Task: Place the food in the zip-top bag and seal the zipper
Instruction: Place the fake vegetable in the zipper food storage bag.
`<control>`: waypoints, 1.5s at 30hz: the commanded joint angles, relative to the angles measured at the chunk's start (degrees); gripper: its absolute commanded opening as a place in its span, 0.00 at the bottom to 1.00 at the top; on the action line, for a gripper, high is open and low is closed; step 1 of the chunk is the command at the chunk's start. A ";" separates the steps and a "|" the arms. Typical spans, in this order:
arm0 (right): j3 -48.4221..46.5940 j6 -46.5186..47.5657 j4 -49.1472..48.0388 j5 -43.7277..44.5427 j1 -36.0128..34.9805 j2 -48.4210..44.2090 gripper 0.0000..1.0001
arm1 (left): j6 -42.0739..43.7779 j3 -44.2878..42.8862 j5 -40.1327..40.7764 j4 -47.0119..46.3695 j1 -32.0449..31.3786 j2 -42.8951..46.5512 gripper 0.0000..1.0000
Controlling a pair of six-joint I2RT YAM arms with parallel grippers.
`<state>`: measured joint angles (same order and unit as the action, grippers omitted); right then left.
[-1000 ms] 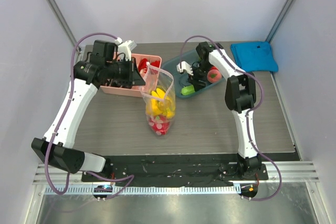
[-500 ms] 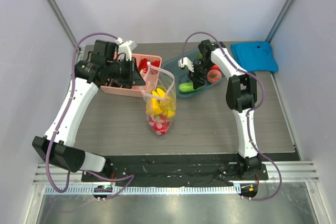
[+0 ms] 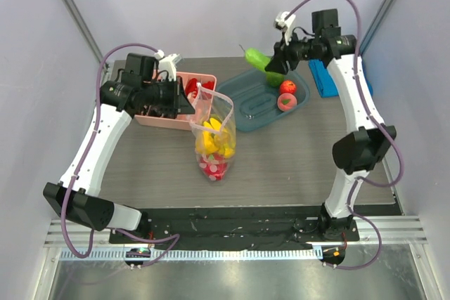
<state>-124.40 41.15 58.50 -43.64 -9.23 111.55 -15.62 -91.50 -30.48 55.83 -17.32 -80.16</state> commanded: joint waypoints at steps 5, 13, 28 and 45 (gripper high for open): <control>16.72 -57.10 -50.65 -5.59 -5.70 -16.71 0.01 | 0.15 -0.87 -1.34 -3.54 0.18 0.88 0.00; 29.28 -68.39 -64.13 2.86 -20.02 -23.47 0.01 | -0.56 -1.31 -1.08 -4.24 0.10 1.94 0.00; 43.02 -59.70 -54.73 6.98 -27.68 -33.41 0.75 | -0.73 -1.31 -0.37 -4.94 0.18 3.87 0.00; 32.90 -38.97 -33.02 14.88 -2.55 -21.82 0.89 | -0.38 -2.01 0.25 -4.15 0.18 3.08 0.00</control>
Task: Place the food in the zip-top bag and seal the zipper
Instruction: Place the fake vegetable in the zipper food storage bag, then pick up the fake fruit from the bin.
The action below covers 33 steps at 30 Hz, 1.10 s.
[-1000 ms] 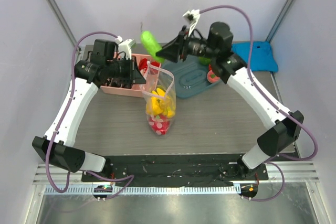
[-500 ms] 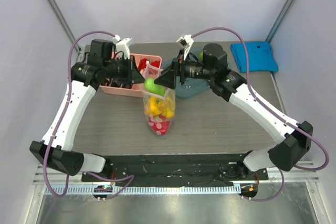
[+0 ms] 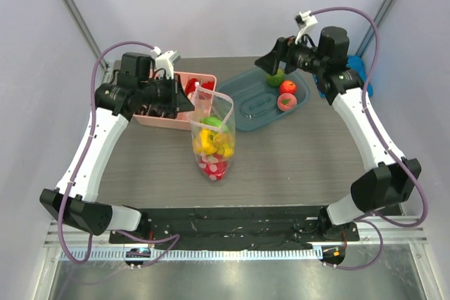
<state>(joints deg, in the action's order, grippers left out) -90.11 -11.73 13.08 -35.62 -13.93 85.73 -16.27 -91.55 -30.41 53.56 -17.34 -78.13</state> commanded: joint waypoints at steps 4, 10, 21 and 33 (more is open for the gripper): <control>-1.21 22.00 12.85 15.83 2.95 11.01 0.90 | 0.45 -1.79 0.62 -1.79 0.20 0.52 0.00; -4.45 24.47 4.77 23.39 2.95 22.00 0.90 | 0.37 -1.88 0.79 -1.62 0.12 -1.06 0.00; -12.29 19.02 -4.20 33.94 3.04 38.44 0.90 | 1.24 -2.23 1.67 0.49 0.20 -2.47 0.00; -19.93 15.86 -5.97 40.46 2.51 47.50 0.90 | 1.68 -3.63 1.94 1.46 0.12 -4.31 0.00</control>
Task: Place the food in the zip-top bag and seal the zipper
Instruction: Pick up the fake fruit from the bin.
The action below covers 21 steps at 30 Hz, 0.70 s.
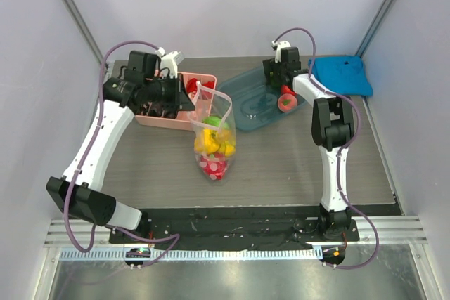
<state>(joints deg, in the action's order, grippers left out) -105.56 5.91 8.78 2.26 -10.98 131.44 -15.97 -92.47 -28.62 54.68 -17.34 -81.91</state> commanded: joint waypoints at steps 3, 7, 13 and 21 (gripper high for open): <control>-4.83 -1.96 -1.66 2.13 -0.71 2.59 0.90 | 1.64 -3.16 0.23 0.87 0.20 -1.06 0.00; -4.75 -2.22 -1.74 1.34 -0.80 2.25 0.80 | 2.25 -3.51 0.41 1.13 0.12 -1.32 0.00; -1.76 -3.45 -1.74 -3.56 -0.71 -5.91 0.55 | 2.43 -3.42 -0.21 0.96 0.20 -0.80 0.00; 1.84 -9.16 0.72 -22.53 -0.71 -23.75 0.47 | 2.87 -1.67 -1.26 -0.01 0.12 1.49 0.00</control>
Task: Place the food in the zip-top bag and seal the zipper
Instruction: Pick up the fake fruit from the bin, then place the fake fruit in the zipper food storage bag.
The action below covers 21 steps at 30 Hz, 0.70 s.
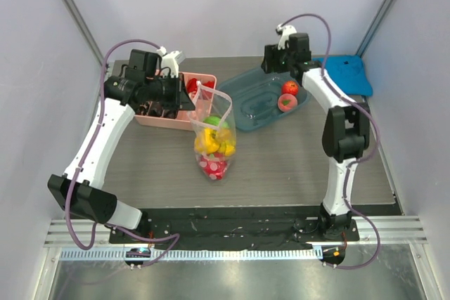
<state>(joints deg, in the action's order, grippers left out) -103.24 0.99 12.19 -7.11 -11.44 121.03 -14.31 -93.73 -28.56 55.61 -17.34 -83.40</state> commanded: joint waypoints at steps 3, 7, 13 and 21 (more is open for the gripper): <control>1.10 -9.94 -3.04 -24.76 -1.12 -19.85 0.43 | 1.03 0.22 -1.77 -1.65 0.20 3.85 0.00; 2.95 -13.65 -4.36 -33.39 -6.21 -27.75 0.43 | 0.68 0.48 -2.12 -2.44 0.20 4.91 0.00; 6.03 -3.12 2.30 -32.97 -19.03 -33.49 0.43 | 0.68 0.92 -2.47 -2.70 0.20 6.40 0.00; 10.77 4.89 8.37 -29.71 -25.91 -34.20 0.68 | 0.51 1.10 -2.03 -2.44 0.20 7.81 0.00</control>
<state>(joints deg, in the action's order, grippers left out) -93.47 0.86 16.71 -38.22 -36.01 87.18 -14.33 -92.42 -29.63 55.35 -17.34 -78.24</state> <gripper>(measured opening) 0.762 0.014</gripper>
